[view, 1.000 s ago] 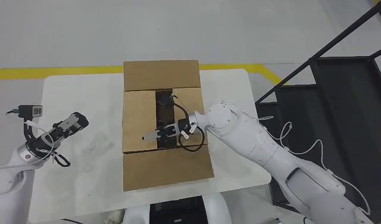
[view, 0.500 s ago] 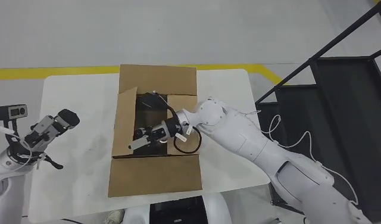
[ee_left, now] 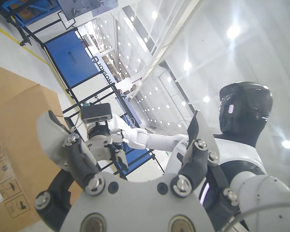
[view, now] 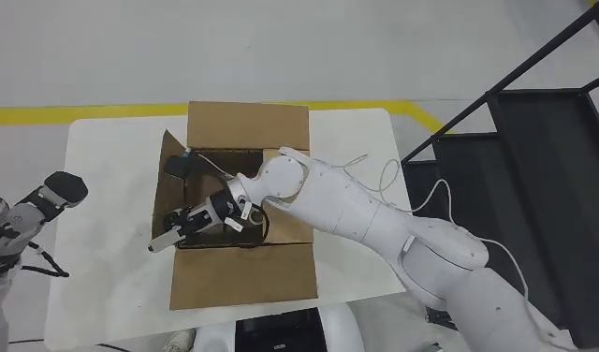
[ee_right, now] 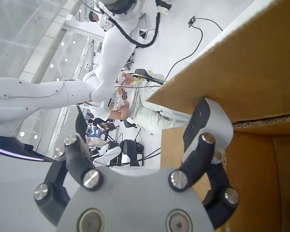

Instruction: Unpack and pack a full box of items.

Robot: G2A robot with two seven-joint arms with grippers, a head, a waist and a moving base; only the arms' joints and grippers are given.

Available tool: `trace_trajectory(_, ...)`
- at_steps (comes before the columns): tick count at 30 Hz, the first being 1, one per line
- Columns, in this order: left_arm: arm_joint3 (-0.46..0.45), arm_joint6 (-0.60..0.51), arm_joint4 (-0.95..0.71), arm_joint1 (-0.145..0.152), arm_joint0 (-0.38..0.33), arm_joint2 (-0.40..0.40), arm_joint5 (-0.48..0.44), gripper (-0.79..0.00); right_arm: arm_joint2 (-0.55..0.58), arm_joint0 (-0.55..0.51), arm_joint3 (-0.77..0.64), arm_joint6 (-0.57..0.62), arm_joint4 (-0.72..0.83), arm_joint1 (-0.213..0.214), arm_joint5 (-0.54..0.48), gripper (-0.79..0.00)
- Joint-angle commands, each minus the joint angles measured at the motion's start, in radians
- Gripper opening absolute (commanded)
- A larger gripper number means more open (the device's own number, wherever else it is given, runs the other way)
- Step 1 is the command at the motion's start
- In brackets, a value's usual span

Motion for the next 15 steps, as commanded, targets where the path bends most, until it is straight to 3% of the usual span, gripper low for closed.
trace_trajectory(1,0.0,-0.026,-0.025,0.0,-0.001,-0.013,0.022,0.0,-0.02,0.011,0.049,-0.001,0.001,-0.031,-0.005,0.0)
trace_trajectory(6,0.009,-0.057,0.004,0.001,-0.04,0.004,0.082,0.0,-0.05,0.028,0.148,0.004,-0.002,-0.092,-0.004,0.0)
trace_trajectory(15,0.145,0.018,0.216,-0.004,-0.167,0.148,0.107,0.0,-0.061,0.05,0.288,0.014,-0.013,-0.173,-0.022,0.0)
